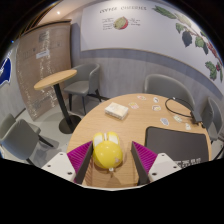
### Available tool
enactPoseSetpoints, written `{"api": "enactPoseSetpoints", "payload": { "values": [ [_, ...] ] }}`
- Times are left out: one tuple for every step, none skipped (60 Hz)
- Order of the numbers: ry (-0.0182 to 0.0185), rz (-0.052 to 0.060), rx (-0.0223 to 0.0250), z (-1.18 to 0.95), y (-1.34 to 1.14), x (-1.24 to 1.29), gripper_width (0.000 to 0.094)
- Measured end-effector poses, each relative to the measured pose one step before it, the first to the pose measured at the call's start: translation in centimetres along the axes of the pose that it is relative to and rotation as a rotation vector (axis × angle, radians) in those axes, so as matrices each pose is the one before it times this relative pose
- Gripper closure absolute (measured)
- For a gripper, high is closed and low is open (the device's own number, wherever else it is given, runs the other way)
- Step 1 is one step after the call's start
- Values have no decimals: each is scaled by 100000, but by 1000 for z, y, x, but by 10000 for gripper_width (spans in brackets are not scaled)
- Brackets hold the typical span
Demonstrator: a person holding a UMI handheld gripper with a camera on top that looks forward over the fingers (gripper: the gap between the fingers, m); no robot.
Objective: Arrange mouse
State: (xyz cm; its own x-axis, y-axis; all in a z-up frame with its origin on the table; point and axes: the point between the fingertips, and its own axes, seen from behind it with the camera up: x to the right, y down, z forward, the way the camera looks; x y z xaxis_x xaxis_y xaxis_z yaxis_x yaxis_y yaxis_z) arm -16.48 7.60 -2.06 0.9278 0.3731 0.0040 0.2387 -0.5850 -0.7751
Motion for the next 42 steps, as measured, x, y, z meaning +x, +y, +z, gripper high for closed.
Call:
{"api": "enactPoseSetpoints", "payload": {
  "values": [
    [-136, 280, -223, 211, -227, 50, 183],
    [-206, 249, 271, 233, -252, 45, 217],
    [-657, 236, 113, 260, -176, -38, 265],
    [-873, -136, 275, 194, -156, -124, 347],
    [-636, -325, 215, 187, -84, -41, 442],
    [315, -337, 682, 108, -167, 131, 443],
    [-145, -279, 423, 66, -63, -18, 462],
    [-82, -439, 340, 18, -28, -17, 478],
    [-154, -302, 543, -17, -62, -15, 493],
    [-113, 65, 415, -47, -32, -1, 509],
    [40, 321, 442, -91, -133, 23, 535],
    [-381, 89, 636, -149, 11, -85, 537],
    [-505, -108, 175, -75, 53, -44, 543],
    [-688, -367, 68, -173, 45, -82, 545],
    [-772, -269, 417, -276, -47, -82, 548],
    [-718, 119, 1043, -391, -217, -60, 550],
    [-806, -57, 1335, -542, -369, -93, 551],
    [-845, -570, 1549, -651, -472, -55, 553],
    [-614, -350, 1911, -795, -620, 76, 553],
    [193, 1041, 2182, -899, -793, 275, 554],
    [581, 1244, 2025, -980, -836, 362, 554],
    [934, 780, 2180, -1066, -791, 518, 553],
    [1135, 103, 2173, -1099, -797, 664, 553],
    [1392, -25, 2457, -1116, -876, 741, 554],
    [1640, 21, 2612, -1042, -858, 875, 552],
    [1892, -146, 2337, -964, -762, 1009, 553],
    [2203, -282, 2125, -822, -503, 1144, 551],
    [2424, -255, 1444, -844, -417, 1225, 552],
    [2584, -158, 895, -718, -192, 1247, 552],
    [2276, -118, 158, -604, -119, 1600, 554],
    [2596, -197, -317, -414, 253, 1192, 554],
    [2259, 37, -882, -29, -30, 948, 553],
    [2130, -184, -969, -147, 515, 1044, 552],
    [1971, -154, -1356, -22, 621, 1003, 553],
    [1980, -201, -1412, -143, 1242, 1180, 554],
    [1728, 89, -2029, 263, 890, 900, 554],
    [1434, 19, -2484, 374, 1045, 812, 555],
    [890, 199, -1906, 422, 1614, 951, 554],
    [402, 658, -2724, 469, 32, 493, 553],
    [335, 781, -2167, 500, 842, 417, 554],
    [317, 1157, -1932, 626, 1289, 304, 555],
    [-273, 1560, -2466, 307, 363, 426, 555]
  ]
}}
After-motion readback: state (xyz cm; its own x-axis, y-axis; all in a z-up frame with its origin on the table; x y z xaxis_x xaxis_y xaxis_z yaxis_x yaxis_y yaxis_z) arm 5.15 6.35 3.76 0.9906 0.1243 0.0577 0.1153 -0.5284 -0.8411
